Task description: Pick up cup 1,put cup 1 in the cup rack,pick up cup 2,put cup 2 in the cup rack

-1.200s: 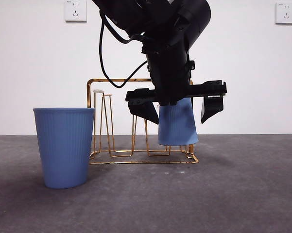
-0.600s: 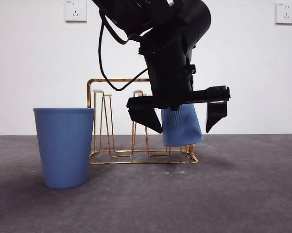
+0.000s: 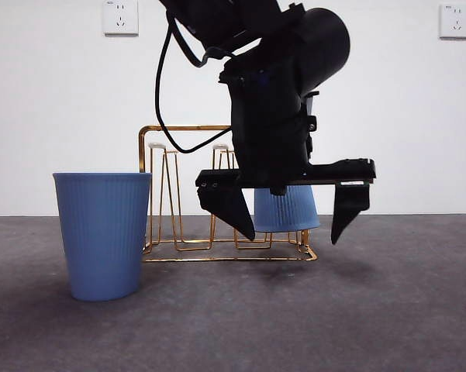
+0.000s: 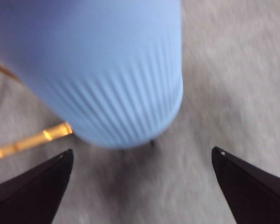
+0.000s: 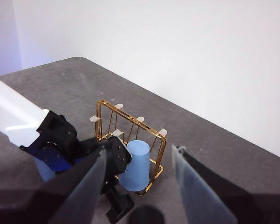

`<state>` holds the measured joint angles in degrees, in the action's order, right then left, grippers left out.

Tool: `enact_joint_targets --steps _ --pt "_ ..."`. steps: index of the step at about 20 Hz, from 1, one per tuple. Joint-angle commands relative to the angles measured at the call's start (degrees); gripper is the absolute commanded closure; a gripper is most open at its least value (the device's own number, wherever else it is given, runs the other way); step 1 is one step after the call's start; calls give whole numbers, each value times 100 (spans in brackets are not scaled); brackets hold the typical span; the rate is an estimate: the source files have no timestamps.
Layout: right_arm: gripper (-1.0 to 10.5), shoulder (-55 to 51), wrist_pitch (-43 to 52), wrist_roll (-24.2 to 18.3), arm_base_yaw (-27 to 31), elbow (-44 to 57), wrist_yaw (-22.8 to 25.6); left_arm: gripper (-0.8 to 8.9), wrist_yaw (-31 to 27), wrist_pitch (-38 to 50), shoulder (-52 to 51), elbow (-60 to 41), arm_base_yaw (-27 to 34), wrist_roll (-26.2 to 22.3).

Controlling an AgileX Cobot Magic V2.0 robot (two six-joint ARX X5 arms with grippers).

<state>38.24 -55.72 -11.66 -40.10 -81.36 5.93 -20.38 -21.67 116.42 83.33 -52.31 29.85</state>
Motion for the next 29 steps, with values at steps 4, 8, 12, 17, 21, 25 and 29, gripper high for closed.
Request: enact_joint_targets --steps 4,8,12,17,21,25,29 --pt "698 -11 42 -37 0 24 -17 312 527 -407 -417 -20 -313 90" --pt "698 -11 37 11 0 24 -15 312 544 -577 -1119 -20 -649 -249" --pt "698 31 20 326 0 24 -13 312 522 -761 -2269 -20 -844 -664" --pt "697 527 31 798 0 24 -317 312 61 -1414 -4017 -20 -822 -1165" --pt "694 1456 273 1003 0 24 -887 312 -796 -2332 -5158 -20 -822 -1235" --pt "688 2664 868 1285 -2 24 -1834 313 -1187 -3316 -5906 -20 -822 -1189" --pt "651 3587 1276 1528 -9 24 -2199 313 -1309 -3912 -6301 -20 -826 -1102"
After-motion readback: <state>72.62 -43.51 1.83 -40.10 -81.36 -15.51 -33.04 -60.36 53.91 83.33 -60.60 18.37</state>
